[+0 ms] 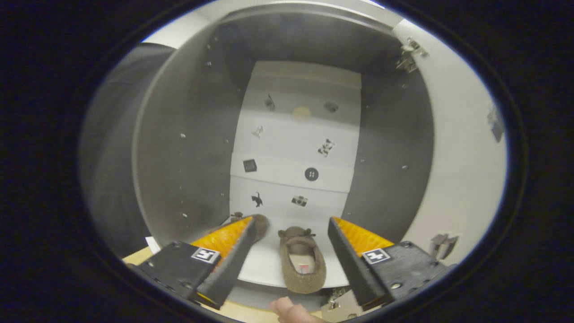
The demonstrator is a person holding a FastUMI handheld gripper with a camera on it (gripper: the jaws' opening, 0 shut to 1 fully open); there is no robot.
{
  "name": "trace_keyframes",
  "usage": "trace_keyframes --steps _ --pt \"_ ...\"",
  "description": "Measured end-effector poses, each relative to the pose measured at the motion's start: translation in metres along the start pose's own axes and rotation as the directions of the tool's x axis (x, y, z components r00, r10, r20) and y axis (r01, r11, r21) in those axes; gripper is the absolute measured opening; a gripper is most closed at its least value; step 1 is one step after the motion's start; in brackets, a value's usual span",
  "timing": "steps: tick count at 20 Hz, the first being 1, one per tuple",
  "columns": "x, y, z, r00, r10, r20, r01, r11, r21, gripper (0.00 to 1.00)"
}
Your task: Open the shoe cabinet door, grab the shoes and put them into the shoe cabinet, then close the shoe cabinet door.
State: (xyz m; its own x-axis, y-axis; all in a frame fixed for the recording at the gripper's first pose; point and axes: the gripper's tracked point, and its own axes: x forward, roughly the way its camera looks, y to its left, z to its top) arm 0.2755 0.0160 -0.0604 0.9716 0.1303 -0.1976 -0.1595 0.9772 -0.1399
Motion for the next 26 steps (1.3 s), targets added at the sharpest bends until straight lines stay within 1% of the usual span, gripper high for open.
trace_keyframes --steps 1,2,3,5,7,8,9,10,13,16,18,21,24,26 --pt "-0.015 0.002 -0.001 1.000 -0.007 0.003 0.007 1.000 0.002 0.98" --pt "-0.031 0.002 0.000 1.000 -0.020 0.001 0.020 1.000 0.007 1.00" --pt "-0.048 0.005 0.004 1.000 -0.022 0.018 0.021 1.000 0.009 1.00" --pt "-0.088 0.000 0.010 0.997 -0.057 0.057 0.056 0.998 0.023 1.00" --pt "-0.138 -0.013 0.005 0.988 -0.132 0.075 0.129 0.991 0.047 1.00" --pt "-0.166 -0.022 -0.001 0.983 -0.174 0.067 0.169 0.983 0.071 1.00" --pt "-0.193 -0.025 -0.008 0.979 -0.198 0.051 0.193 0.978 0.082 1.00" --pt "-0.217 -0.026 -0.011 0.978 -0.199 0.060 0.192 0.976 0.104 1.00" --pt "-0.289 -0.028 -0.024 0.983 -0.155 0.101 0.142 0.982 0.122 1.00" --pt "-0.343 -0.048 -0.044 0.971 -0.182 0.154 0.157 0.975 0.158 1.00" --pt "-0.366 -0.059 -0.059 0.965 -0.202 0.170 0.178 0.973 0.148 1.00" --pt "-0.386 -0.076 -0.084 0.962 -0.214 0.169 0.201 0.975 0.090 1.00" --pt "-0.407 -0.096 -0.094 0.961 -0.218 0.171 0.202 0.974 0.103 1.00" --pt "-0.425 -0.114 -0.098 0.954 -0.244 0.176 0.228 0.968 0.105 1.00"
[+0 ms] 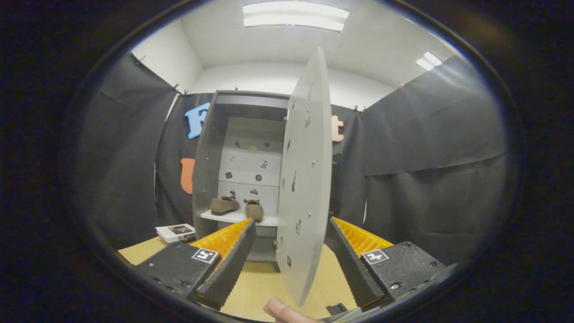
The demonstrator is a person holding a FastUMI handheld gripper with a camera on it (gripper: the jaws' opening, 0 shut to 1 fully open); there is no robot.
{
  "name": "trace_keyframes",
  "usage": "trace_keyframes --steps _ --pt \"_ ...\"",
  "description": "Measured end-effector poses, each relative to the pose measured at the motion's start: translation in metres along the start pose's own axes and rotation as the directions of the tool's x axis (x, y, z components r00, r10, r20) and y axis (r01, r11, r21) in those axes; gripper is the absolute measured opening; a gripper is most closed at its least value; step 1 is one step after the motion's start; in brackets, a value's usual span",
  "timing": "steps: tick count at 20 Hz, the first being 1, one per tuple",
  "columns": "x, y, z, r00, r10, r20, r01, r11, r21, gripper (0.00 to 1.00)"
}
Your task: Open the shoe cabinet door, grab the shoes and put them into the shoe cabinet, then close the shoe cabinet door.
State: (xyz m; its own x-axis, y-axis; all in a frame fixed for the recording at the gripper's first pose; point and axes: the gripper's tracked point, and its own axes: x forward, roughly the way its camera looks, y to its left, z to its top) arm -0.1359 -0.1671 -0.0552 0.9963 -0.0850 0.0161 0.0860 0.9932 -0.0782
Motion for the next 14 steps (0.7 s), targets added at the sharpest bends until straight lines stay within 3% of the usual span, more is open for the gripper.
trace_keyframes --steps 6,14 --pt "-0.016 -0.047 0.002 0.999 -0.032 0.007 0.032 0.999 0.030 1.00" --pt "0.012 -0.144 -0.001 0.983 -0.183 -0.011 0.184 0.981 0.062 1.00"
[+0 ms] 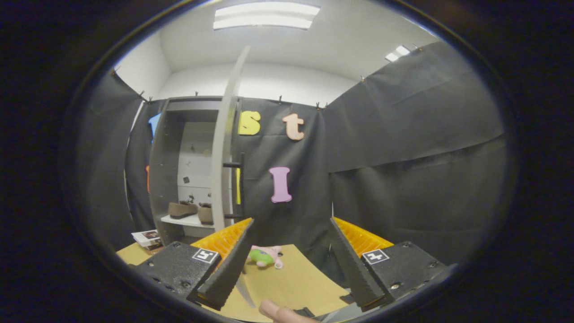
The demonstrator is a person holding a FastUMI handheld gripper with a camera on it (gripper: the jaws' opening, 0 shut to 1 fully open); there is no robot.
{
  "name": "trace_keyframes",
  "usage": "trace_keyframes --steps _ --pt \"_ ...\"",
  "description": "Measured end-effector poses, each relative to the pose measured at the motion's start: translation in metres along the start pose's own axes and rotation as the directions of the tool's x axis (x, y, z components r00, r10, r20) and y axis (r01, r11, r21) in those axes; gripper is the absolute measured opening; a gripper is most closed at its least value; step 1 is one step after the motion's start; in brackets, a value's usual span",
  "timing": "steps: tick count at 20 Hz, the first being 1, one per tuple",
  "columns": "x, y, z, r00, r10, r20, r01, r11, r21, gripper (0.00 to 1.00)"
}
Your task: Open the shoe cabinet door, grab the shoes and put them into the shoe cabinet, then close the shoe cabinet door.
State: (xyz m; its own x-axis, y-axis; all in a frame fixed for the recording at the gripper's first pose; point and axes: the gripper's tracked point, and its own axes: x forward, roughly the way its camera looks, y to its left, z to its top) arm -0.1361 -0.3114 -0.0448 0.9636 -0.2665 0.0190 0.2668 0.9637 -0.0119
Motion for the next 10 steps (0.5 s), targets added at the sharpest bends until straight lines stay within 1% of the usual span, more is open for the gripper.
trace_keyframes --steps 2,4,6,7,9,10 --pt "0.020 -0.009 -0.007 0.999 -0.028 -0.022 0.028 1.000 -0.012 1.00" --pt "0.039 -0.005 -0.015 0.999 -0.032 -0.043 0.033 0.999 0.005 1.00" --pt "0.060 0.016 -0.016 1.000 0.023 -0.015 -0.022 0.999 0.036 1.00" --pt "0.070 0.025 -0.021 0.999 0.047 -0.021 -0.046 0.998 0.042 1.00" --pt "0.086 0.036 -0.037 0.996 0.068 -0.059 -0.066 0.997 0.040 0.99" --pt "0.092 0.037 -0.040 0.997 0.050 -0.061 -0.048 0.998 0.029 1.00"
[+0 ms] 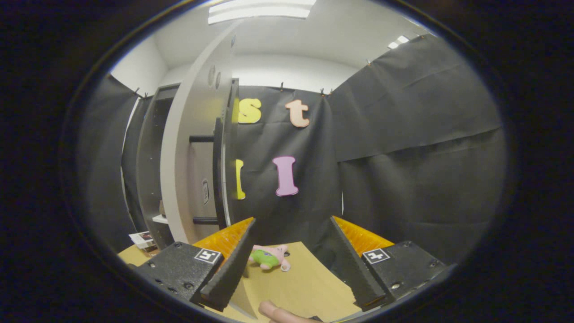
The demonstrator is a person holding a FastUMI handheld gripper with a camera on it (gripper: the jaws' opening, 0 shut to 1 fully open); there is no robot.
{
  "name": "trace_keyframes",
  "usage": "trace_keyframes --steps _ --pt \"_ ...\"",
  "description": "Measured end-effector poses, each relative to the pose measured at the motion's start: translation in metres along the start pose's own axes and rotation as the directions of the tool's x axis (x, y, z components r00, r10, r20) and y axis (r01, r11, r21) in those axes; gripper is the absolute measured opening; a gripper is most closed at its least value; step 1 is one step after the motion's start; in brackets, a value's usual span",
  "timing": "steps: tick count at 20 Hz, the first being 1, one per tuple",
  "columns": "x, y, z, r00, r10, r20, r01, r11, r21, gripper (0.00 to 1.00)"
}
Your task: Open the shoe cabinet door, grab the shoes and put them into the shoe cabinet, then close the shoe cabinet door.
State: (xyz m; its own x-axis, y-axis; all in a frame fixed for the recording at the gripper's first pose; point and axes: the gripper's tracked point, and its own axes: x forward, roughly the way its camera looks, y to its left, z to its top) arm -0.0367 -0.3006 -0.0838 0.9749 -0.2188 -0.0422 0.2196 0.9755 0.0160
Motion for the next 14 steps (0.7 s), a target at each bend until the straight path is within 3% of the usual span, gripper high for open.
trace_keyframes --steps 4,9,14 --pt "0.000 0.004 0.005 0.999 -0.037 0.032 0.037 0.999 -0.002 0.95" --pt "-0.011 0.025 0.000 0.999 0.031 0.007 -0.032 0.998 0.057 0.94" --pt "-0.021 0.043 0.002 0.999 -0.007 0.044 0.007 1.000 -0.014 0.94"
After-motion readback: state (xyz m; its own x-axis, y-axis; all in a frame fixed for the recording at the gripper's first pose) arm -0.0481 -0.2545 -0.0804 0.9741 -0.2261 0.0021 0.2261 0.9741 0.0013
